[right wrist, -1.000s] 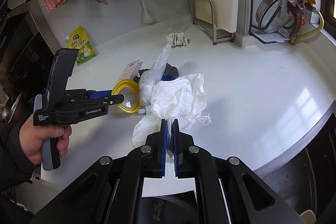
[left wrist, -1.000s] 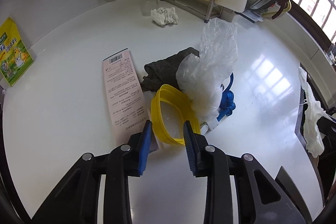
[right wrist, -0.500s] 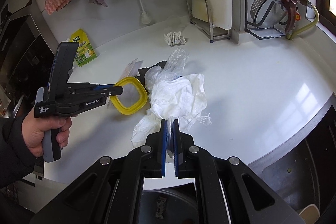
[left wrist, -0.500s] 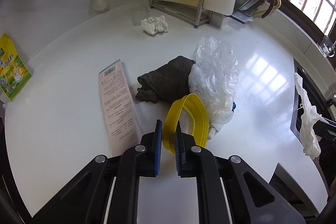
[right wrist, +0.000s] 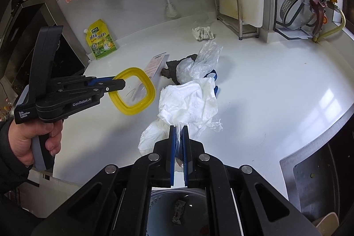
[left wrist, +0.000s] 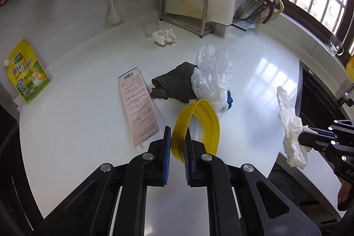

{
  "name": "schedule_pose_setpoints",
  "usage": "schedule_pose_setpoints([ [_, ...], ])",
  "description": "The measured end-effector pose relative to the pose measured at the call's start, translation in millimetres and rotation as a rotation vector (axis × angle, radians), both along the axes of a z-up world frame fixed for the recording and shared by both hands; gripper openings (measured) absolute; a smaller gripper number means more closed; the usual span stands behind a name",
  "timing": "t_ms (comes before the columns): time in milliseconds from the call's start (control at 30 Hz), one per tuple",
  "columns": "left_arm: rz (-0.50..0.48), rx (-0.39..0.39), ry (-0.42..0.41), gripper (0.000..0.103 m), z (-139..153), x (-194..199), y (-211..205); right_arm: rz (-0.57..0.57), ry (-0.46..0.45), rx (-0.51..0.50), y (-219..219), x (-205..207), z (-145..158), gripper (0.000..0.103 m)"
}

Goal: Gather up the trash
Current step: 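Carry yellow lid and tissues over the grey bin and open both tools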

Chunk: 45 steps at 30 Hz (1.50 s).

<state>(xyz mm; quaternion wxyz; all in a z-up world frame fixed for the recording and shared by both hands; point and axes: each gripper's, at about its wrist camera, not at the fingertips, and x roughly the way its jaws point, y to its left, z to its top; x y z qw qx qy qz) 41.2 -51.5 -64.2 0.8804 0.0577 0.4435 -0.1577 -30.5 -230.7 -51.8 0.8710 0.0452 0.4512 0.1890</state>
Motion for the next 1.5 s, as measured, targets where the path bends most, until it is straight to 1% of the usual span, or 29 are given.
schedule_pose_setpoints([
  [267, -0.024, -0.014, -0.004, 0.011, 11, -29, 3, -0.002, 0.006, -0.014, -1, -26, 2, 0.006],
  [433, -0.048, -0.014, 0.007, 0.011, 11, -49, -1, -0.016, 0.01, -0.02, -5, -43, 4, 0.006],
  [567, -0.086, -0.021, 0.024, 0.011, 9, -65, -11, -0.019, 0.019, -0.028, -7, -58, 2, 0.005],
  [800, -0.168, -0.019, 0.073, 0.011, -8, -92, -36, -0.027, 0.052, -0.041, -10, -85, -11, 0.005],
  [1033, -0.256, 0.024, 0.114, 0.011, -31, -112, -62, -0.044, 0.096, -0.074, -20, -113, -27, 0.005],
  [1300, -0.334, 0.063, 0.16, 0.011, -56, -131, -83, -0.05, 0.178, -0.099, -29, -149, -57, 0.005],
  [1500, -0.359, 0.091, 0.195, 0.011, -76, -138, -92, -0.024, 0.241, -0.11, -23, -166, -80, 0.005],
])
